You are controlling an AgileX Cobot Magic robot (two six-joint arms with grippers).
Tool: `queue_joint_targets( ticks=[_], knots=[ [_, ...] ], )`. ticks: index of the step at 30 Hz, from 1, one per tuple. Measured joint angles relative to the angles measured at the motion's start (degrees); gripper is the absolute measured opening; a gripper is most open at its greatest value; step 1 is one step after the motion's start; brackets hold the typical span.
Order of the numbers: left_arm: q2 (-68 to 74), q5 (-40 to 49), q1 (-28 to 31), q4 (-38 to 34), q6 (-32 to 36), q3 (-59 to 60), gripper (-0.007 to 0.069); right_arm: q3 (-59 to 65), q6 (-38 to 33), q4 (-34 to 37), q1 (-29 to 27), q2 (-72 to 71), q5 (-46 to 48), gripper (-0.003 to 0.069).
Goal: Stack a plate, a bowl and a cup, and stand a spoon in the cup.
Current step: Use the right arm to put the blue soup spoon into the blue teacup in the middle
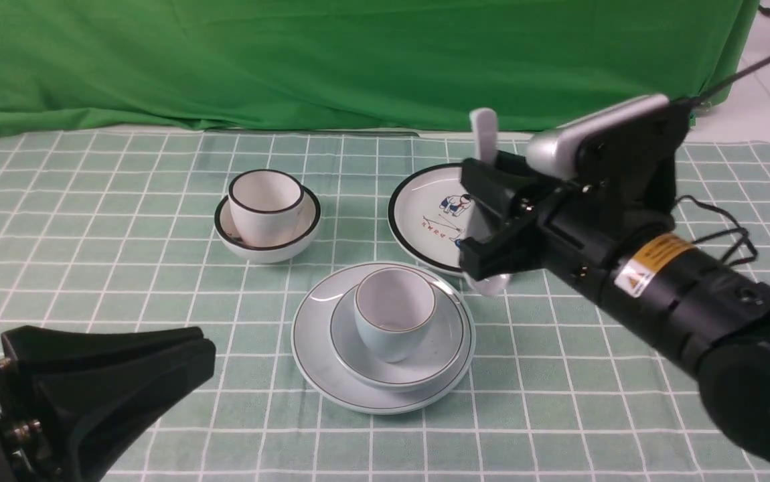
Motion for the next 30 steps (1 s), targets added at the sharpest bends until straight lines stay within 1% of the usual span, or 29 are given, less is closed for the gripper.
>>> queue_joint_targets(
  ticks=[4,7,10,17,25,30],
  knots=[
    [0.0,0.0,0.0,0.0,0.0,0.0,0.0011,0.1,8.4,-5.8,0.1,5.8,-7.6,0.0169],
    [0.0,0.0,0.0,0.0,0.0,0.0,0.0011,0.1,10.6,-9.1,0.1,9.9,-11.8,0.0169],
    [0.0,0.0,0.0,0.0,0.1,0.0,0.0011,-2.2,12.0,-11.3,0.1,14.5,-12.8,0.0169],
    [0.0,0.0,0.0,0.0,0.2,0.0,0.0011,-7.2,12.7,-12.8,0.1,20.2,-12.7,0.0169],
    [0.0,0.0,0.0,0.0,0.7,0.0,0.0011,-7.8,7.9,-12.8,0.1,23.7,-12.6,0.0169],
    [0.0,0.0,0.0,0.0,0.7,0.0,0.0011,-7.9,7.2,-12.5,0.1,26.9,-13.1,0.0172]
  ],
)
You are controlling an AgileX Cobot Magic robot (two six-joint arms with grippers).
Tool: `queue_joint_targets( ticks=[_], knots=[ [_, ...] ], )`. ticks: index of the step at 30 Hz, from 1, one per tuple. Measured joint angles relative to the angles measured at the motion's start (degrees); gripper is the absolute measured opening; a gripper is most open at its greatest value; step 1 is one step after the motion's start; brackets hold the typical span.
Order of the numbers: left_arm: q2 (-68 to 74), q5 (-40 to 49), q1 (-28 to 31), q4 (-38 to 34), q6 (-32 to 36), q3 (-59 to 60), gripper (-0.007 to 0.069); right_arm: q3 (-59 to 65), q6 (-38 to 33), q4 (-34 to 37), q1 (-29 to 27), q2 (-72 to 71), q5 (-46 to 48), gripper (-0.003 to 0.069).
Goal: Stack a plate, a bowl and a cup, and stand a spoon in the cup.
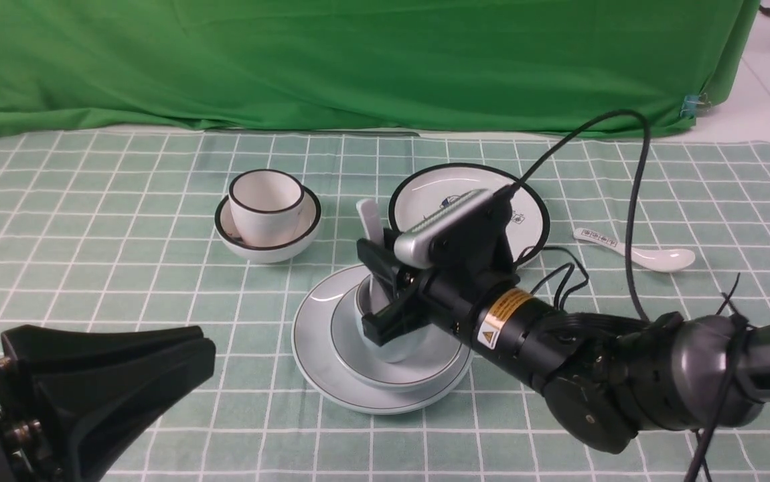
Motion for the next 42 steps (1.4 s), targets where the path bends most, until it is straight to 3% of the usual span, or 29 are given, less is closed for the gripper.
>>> queue_joint_targets(
  ticks=[3,5,9,20,25,27,31,33,38,42],
  knots=[
    [0.0,0.0,0.0,0.0,0.2,0.0,0.0011,0.0,0.0,1.4,0.0,0.8,0.1,0.0223],
    [0.0,0.1,0.0,0.0,0.2,0.0,0.0011,0.0,0.0,2.3,0.0,0.9,0.1,0.0317],
    [0.0,0.2,0.0,0.0,0.2,0.0,0.0011,0.0,0.2,2.5,0.0,0.5,-0.4,0.0428],
    [0.0,-0.4,0.0,0.0,0.2,0.0,0.0011,8.3,4.9,2.3,1.4,-17.3,3.9,0.0462],
    [-1.6,-0.9,0.0,-1.7,0.5,0.0,0.0011,11.9,5.0,2.3,1.4,-33.8,23.8,0.0388],
    [-5.2,-1.3,0.0,-2.3,1.6,1.0,0.0011,12.4,5.0,2.3,1.4,-44.0,39.5,0.0285],
    [-10.8,-3.7,0.0,-2.4,2.4,4.9,0.0011,12.4,4.6,2.3,1.4,-54.3,54.9,0.0162],
    [-15.0,-8.5,0.0,-2.4,2.4,9.9,0.0012,12.5,4.5,2.3,1.4,-63.4,68.3,0.0079],
    [-17.2,-16.2,0.0,-2.5,2.6,16.6,0.0012,13.0,4.5,2.3,1.4,-73.4,80.7,0.0050],
    [-17.3,-16.8,0.0,-2.6,2.6,20.3,0.0012,13.1,4.5,2.3,1.4,-78.4,87.8,0.0069]
  ],
)
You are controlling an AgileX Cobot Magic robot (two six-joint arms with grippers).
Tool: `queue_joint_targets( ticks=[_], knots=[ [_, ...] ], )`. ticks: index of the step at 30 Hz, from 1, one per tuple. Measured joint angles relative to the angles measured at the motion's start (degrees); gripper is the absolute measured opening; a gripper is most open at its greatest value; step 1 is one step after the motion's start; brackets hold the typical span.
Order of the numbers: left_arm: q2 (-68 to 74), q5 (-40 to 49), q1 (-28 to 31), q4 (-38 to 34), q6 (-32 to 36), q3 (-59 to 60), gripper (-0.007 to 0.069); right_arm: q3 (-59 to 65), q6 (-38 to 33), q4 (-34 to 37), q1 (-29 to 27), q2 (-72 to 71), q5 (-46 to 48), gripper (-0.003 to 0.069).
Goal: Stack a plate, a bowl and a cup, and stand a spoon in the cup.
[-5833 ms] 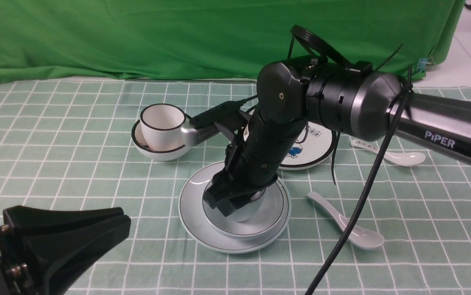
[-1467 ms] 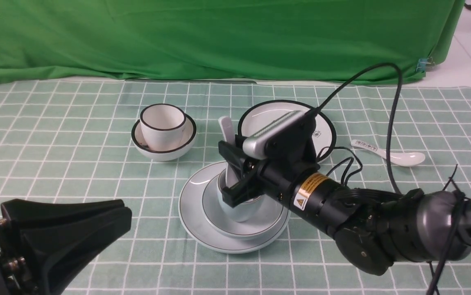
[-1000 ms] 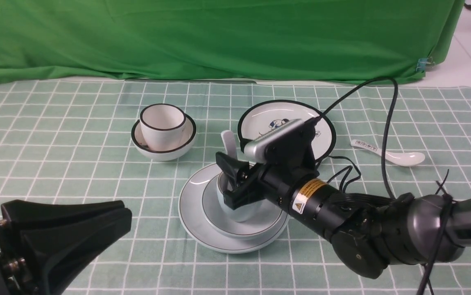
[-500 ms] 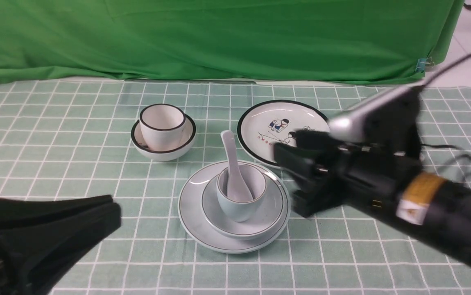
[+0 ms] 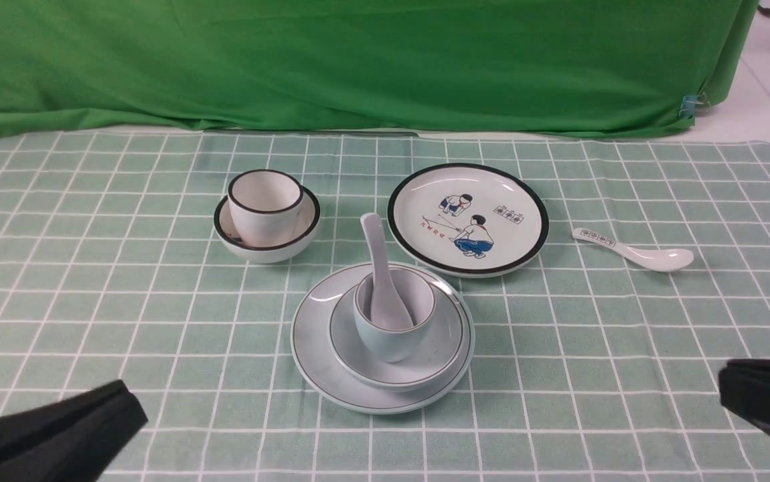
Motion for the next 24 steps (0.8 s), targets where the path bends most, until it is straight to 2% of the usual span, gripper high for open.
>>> queue_joint_targets(
  ticks=[16,21,24],
  knots=[
    [0.0,-0.1,0.0,0.0,0.1,9.6,0.0012,0.3,0.0,-0.1,-0.8,-2.6,3.3,0.0118],
    [0.0,-0.2,0.0,0.0,0.2,11.1,0.0012,0.4,-0.1,0.0,-8.5,-4.4,4.7,0.0104],
    [0.0,-0.1,0.0,0.0,0.4,12.3,0.0012,3.9,-4.2,0.9,-20.7,-9.5,2.4,0.0023]
  ],
)
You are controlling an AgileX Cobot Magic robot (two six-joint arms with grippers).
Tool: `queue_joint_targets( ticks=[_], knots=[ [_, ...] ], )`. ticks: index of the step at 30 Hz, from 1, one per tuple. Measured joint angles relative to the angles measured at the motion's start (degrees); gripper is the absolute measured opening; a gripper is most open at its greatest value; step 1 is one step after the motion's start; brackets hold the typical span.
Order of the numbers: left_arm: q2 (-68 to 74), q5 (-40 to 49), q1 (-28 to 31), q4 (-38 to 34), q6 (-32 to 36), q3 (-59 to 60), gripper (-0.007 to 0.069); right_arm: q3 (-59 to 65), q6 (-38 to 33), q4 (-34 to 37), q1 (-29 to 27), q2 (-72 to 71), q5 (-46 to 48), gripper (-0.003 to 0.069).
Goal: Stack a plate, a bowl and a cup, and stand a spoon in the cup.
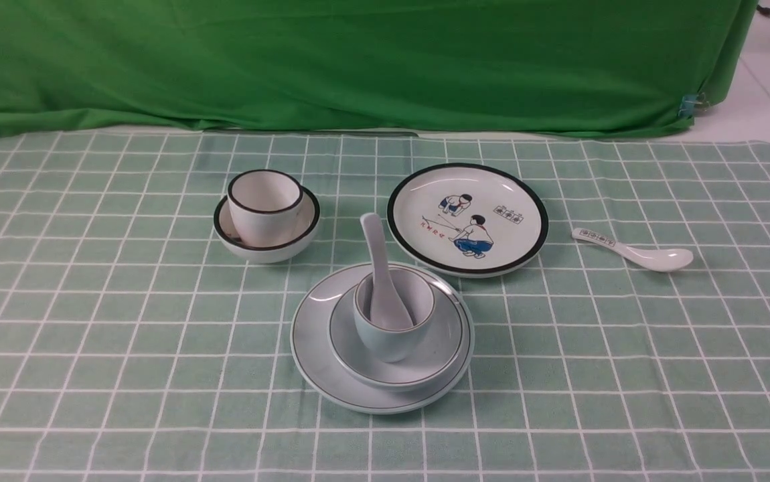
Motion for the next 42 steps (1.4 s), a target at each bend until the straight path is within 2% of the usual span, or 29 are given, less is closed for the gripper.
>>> queue_joint_targets(
  ticks=[1,4,11,15,42],
  knots=[
    [0.0,0.0,0.0,0.0,0.1,0.0,0.0012,0.8,-1.5,0.3,-1.2,-0.8,-0.6,0.0020],
    [0.0,-0.1,0.0,0.0,0.3,0.0,0.0012,10.0,-9.9,3.1,-10.0,-8.5,-6.8,0.0017],
    [0.0,-0.1,0.0,0.0,0.3,0.0,0.0013,28.7,-13.8,4.3,-17.5,-21.3,-14.3,0.0017],
    [0.0,-0.2,0.0,-0.1,0.3,0.0,0.0013,32.6,-13.9,4.6,-18.3,-23.7,-16.7,0.0017],
    [-0.1,-0.3,0.0,-0.1,0.5,0.0,0.0013,32.6,-13.9,4.6,-18.3,-23.7,-18.0,0.0034]
  ],
)
